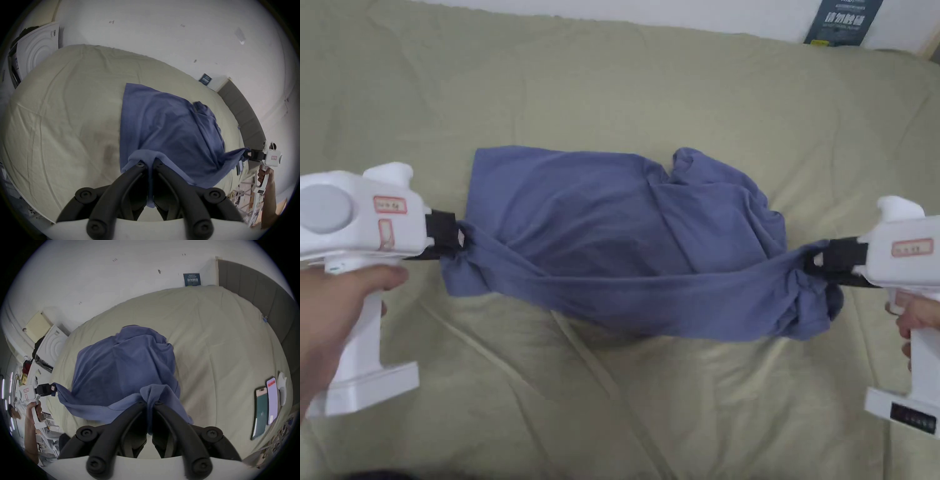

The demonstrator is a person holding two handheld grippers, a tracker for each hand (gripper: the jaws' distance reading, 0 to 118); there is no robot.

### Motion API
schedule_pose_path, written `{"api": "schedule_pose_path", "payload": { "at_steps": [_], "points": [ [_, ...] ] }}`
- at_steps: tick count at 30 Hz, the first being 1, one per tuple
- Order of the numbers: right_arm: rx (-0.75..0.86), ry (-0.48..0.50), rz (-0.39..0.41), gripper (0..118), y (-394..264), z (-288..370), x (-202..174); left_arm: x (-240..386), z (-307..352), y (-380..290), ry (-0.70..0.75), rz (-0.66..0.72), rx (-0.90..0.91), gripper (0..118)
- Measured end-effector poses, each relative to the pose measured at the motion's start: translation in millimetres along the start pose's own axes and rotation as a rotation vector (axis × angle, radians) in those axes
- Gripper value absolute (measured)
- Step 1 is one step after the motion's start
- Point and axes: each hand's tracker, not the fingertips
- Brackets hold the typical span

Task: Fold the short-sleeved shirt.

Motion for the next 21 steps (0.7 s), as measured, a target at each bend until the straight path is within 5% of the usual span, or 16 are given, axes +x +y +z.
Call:
{"api": "schedule_pose_path", "payload": {
  "at_steps": [6, 10, 11, 12, 13, 14, 21],
  "points": [
    [-0.07, -0.102, -0.027, 5, 30, -71, 16, -15, -74, 26, 0.125, 0.192, -0.088, 3],
    [-0.079, -0.113, -0.025, 6, 29, -85, 14, -10, -84, 28, 0.143, 0.183, -0.103, 4],
    [-0.063, -0.102, -0.025, 26, 27, -84, 14, -10, -82, 28, 0.137, 0.183, -0.089, 12],
    [-0.056, -0.107, -0.022, 63, 26, -82, 12, -10, -76, 28, 0.111, 0.187, -0.068, 38],
    [-0.049, -0.11, -0.013, 101, 24, -78, 10, -11, -68, 26, 0.108, 0.181, -0.057, 80],
    [-0.038, -0.113, 0.001, 118, 20, -72, 9, -10, -55, 24, 0.086, 0.148, -0.03, 118],
    [0.209, -0.056, 0.155, 118, -95, 32, -45, -4, 82, -81, -0.028, -0.095, 0.295, 118]
  ]
}}
